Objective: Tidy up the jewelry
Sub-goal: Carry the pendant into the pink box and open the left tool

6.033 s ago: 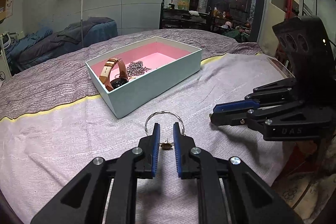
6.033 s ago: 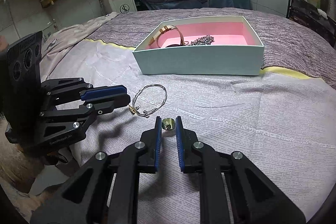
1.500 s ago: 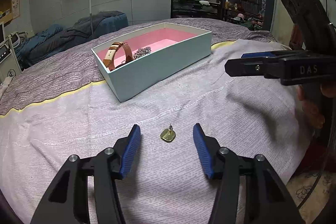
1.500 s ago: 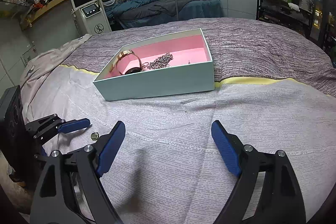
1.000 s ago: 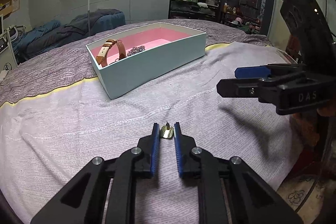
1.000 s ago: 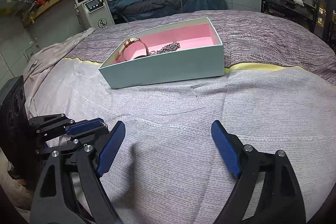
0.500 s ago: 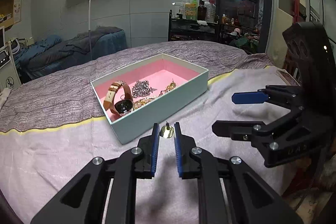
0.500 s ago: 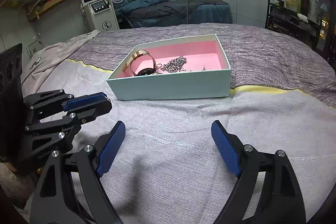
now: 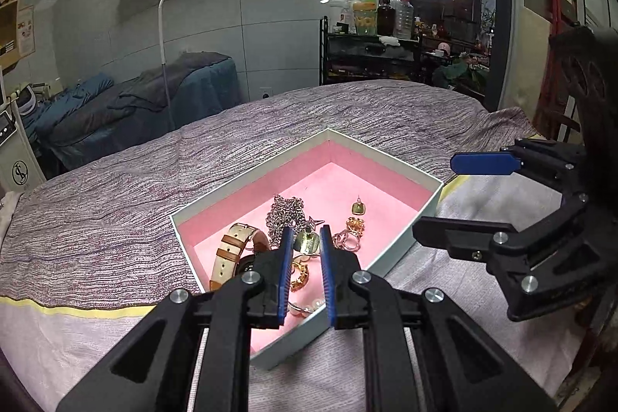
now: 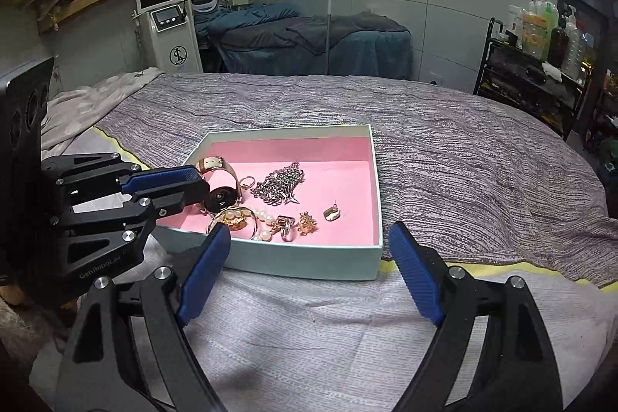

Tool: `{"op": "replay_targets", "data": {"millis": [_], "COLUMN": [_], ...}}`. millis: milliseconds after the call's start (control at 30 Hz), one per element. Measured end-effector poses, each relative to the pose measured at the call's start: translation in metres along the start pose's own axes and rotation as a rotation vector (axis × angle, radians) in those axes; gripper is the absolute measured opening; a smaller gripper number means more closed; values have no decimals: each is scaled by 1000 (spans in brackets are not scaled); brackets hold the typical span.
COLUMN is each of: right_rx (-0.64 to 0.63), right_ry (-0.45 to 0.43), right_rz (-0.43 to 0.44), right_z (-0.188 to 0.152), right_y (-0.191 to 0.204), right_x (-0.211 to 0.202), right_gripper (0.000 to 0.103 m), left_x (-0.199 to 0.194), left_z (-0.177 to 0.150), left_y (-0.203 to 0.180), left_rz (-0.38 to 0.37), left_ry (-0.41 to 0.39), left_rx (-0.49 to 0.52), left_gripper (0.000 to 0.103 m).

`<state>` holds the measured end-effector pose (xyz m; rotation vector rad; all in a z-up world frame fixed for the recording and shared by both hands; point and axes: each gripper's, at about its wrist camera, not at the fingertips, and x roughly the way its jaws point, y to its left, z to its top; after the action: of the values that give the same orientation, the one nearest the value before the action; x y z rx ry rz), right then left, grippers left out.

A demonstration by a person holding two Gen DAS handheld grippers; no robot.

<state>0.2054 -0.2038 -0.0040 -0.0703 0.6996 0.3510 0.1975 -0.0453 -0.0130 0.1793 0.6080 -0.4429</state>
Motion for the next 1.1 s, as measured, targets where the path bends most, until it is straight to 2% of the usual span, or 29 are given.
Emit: {"op": "replay_targets", "data": {"millis": [600,667,700,733,767,867,933,1000,1100], "right_rx": [36,37,38,41,43,47,56,70,86], "right_ry": [11,10,9,9,7,-2,-15,-32,-68], "right_rz": [-45,-47,-50,-53,-55,-72,-86,-88,-96], "right_z": [5,5,5,4,4,3,2,0,-4], "right_y": [-15,-16,-17,-17,-18,-20,-22,-23,-22], "right_x": [19,18,18,18,18,15,10,4,-8], "right_gripper": [83,83,83,83,83,83,83,83,83], "left_x": [38,38,37,35,31,20,10,-1,-19], "left_z": [-3,-4,-4,-4,-4,-2,-2,-4,-8], "left_y": [12,11,10,10,9,7,5,5,6], "left_rz": [20,25,33,37,38,78,121,146,163], "left_ry": [61,60,55,43,32,-4,-36,-53,-83], "left_rx": [-15,-6,-1,2,2,11,22,18,-30], "left_gripper": [14,24,38,47,50,70,87,95,97]}}
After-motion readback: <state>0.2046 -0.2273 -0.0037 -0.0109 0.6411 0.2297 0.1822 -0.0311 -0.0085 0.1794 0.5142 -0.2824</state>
